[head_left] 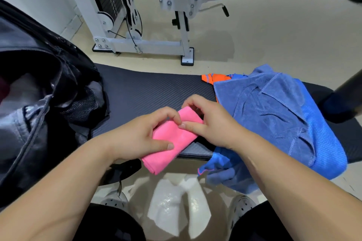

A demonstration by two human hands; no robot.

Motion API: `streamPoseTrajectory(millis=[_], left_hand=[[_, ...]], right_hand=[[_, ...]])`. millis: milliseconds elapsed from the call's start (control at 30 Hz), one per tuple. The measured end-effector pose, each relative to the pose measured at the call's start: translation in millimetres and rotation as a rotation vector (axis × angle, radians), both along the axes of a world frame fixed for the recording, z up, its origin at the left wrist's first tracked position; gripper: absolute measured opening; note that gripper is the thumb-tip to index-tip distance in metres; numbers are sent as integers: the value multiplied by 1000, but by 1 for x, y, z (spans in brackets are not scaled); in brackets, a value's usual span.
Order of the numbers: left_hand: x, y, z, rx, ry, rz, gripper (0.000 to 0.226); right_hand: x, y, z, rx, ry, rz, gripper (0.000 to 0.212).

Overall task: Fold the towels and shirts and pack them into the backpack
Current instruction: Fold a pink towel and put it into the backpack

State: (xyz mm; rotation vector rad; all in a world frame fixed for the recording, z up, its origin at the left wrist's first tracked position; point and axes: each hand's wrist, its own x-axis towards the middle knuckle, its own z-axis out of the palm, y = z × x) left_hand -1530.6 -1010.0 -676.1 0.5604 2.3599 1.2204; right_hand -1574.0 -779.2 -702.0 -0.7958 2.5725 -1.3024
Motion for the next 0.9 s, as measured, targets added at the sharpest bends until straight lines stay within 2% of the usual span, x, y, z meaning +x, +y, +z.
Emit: streamPoseTrajectory(millis=[100, 233, 400, 500, 600, 667, 700, 800, 900], left_hand=[[0, -8, 13, -21, 17, 22, 46], [7, -23, 40, -106, 64, 73, 46], [43, -69, 103, -388, 167, -46, 51], [70, -110, 150, -415, 269, 30, 53], [80, -157, 170, -544, 348, 185, 56], [80, -185, 165, -617, 269, 295, 60], [80, -194, 161, -613, 195, 331, 62], [84, -207, 144, -456, -9, 363, 67], [93, -206, 130, -422, -113, 390, 64]], right_hand=[[2, -4, 0, -70, -24, -4, 40], [2, -16, 16, -116, 49, -1, 40], [-14, -76, 74, -141, 176, 78, 32], [-19, -133, 121, -66, 347, 238, 39], [-16, -195, 170, 50, 607, 376, 42], [-10, -232, 200, 144, 664, 480, 41], [-9, -249, 213, 200, 622, 528, 40], [-15, -290, 237, 366, 466, 578, 44], [-34, -306, 242, 323, 357, 499, 53]])
